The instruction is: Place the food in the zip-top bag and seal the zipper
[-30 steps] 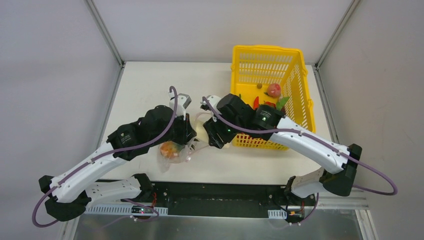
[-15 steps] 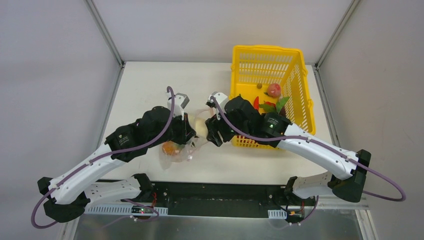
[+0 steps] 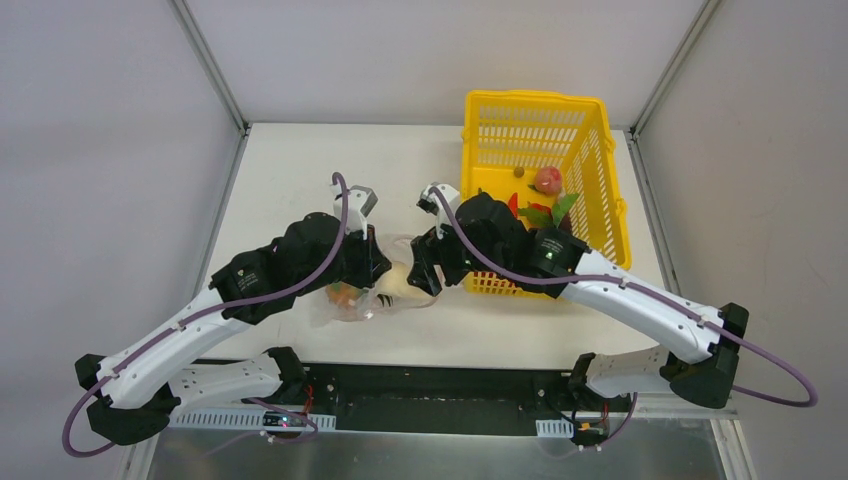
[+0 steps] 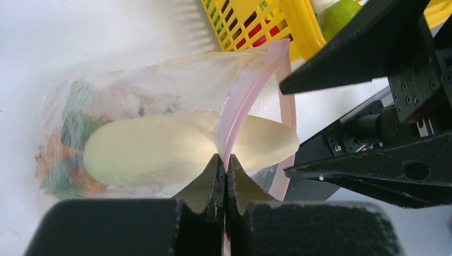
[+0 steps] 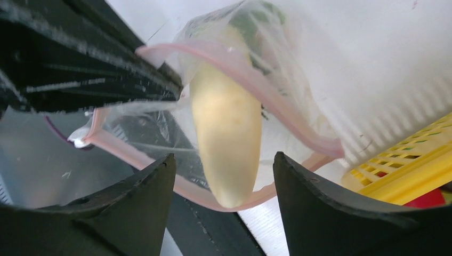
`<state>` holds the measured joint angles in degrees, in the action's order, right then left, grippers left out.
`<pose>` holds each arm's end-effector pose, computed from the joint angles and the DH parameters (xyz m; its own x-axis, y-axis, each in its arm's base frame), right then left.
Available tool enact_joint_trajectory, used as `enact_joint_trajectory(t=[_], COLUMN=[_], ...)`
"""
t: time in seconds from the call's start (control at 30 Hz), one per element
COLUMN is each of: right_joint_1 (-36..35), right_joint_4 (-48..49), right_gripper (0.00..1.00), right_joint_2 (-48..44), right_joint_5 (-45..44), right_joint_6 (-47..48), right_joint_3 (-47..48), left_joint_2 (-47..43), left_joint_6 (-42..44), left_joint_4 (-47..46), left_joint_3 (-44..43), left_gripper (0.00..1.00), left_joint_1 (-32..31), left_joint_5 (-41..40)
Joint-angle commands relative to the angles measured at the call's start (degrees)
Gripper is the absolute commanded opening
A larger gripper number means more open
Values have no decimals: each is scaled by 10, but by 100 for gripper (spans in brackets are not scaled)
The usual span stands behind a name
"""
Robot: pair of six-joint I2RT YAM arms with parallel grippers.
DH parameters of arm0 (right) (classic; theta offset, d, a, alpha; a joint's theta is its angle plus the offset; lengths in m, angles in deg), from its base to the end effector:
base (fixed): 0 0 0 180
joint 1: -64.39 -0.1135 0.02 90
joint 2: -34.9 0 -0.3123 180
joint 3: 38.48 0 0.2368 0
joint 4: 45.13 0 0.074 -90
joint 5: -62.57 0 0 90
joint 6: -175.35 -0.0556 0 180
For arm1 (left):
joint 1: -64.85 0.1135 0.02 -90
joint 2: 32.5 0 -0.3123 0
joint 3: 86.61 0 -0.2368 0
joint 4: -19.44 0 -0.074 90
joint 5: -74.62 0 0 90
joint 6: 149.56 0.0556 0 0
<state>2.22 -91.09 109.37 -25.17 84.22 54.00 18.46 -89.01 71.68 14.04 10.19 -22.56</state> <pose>0.1269 0.2451 0.4269 -0.2365 -0.4058 -0.8828 -0.8954 0.4438 0.0359 0.0923 -0.1181 0.4164 -0.5691 -0.0408 -0.8213 0.5322 0.7431 -0.4057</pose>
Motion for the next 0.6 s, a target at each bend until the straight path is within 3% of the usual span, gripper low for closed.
enact_joint_trajectory(t=[0.0, 0.1, 0.47, 0.57], right_joint_1=[0, 0, 8, 11], right_joint_4=[36, 18, 14, 24], right_gripper=[68, 66, 65, 64], right_joint_2=[-50, -49, 8, 12], right_joint_5=[56, 94, 17, 50], right_joint_6=[-36, -49, -42, -38], right_joint_3=[-35, -43, -57, -69], left_joint_2=[-13, -14, -15, -16], left_joint_6=[-8, -8, -8, -9], left_joint_4=[-19, -18, -22, -22], left_joint_3=[4, 4, 9, 11], left_gripper=[0, 0, 0, 0], left_joint_1=[2, 2, 2, 2], left_joint_5=[-23, -27, -22, -23])
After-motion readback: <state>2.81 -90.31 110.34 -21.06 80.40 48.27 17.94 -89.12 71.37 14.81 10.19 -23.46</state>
